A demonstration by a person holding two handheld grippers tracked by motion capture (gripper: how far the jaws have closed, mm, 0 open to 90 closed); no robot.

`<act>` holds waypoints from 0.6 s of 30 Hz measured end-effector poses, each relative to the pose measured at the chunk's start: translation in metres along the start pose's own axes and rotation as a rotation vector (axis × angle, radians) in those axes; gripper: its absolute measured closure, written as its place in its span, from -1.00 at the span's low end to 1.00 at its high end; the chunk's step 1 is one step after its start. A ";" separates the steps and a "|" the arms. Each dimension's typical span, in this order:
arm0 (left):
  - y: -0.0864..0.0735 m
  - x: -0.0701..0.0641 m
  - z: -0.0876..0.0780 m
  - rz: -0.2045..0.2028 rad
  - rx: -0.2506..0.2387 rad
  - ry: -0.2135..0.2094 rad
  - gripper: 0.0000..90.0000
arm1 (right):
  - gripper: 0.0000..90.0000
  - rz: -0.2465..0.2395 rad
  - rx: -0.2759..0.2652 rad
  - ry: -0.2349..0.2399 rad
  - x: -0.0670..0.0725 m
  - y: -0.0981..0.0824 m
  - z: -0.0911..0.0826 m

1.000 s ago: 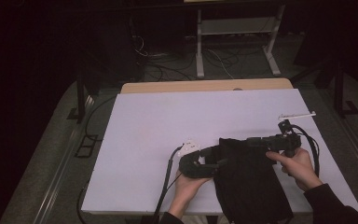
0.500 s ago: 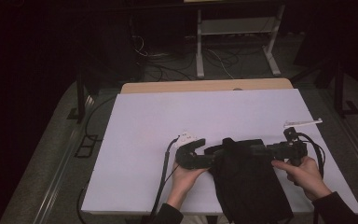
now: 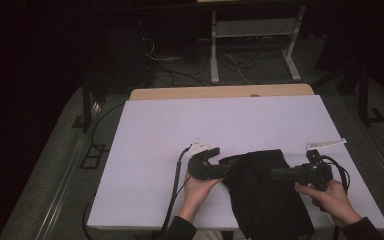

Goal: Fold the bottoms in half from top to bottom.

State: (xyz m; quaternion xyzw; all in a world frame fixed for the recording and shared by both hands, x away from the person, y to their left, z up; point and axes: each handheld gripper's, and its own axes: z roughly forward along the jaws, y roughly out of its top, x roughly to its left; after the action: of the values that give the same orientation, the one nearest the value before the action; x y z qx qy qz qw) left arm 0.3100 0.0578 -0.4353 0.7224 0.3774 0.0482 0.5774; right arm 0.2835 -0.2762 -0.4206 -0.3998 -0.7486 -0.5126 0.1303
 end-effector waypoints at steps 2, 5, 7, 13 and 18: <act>0.000 0.000 0.000 0.000 -0.001 0.000 -0.69 | 0.81 -0.004 0.012 0.003 0.002 -0.002 0.000; 0.000 -0.001 0.000 0.004 0.002 0.002 -0.69 | 0.80 -0.013 0.029 0.006 0.004 -0.006 0.001; 0.001 -0.001 0.001 0.005 0.004 0.006 -0.69 | 0.81 -0.015 0.041 0.007 0.006 -0.008 0.000; 0.007 -0.005 0.006 0.015 0.001 -0.001 -0.69 | 0.81 -0.024 0.069 0.021 0.008 -0.013 0.000; 0.009 -0.008 0.010 0.020 0.005 -0.009 -0.69 | 0.81 -0.020 0.073 0.021 0.009 -0.020 -0.002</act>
State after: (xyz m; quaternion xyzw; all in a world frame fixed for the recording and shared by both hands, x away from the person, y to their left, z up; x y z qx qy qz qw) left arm 0.3139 0.0451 -0.4275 0.7280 0.3675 0.0495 0.5767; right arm 0.2626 -0.2769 -0.4270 -0.3817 -0.7694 -0.4904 0.1476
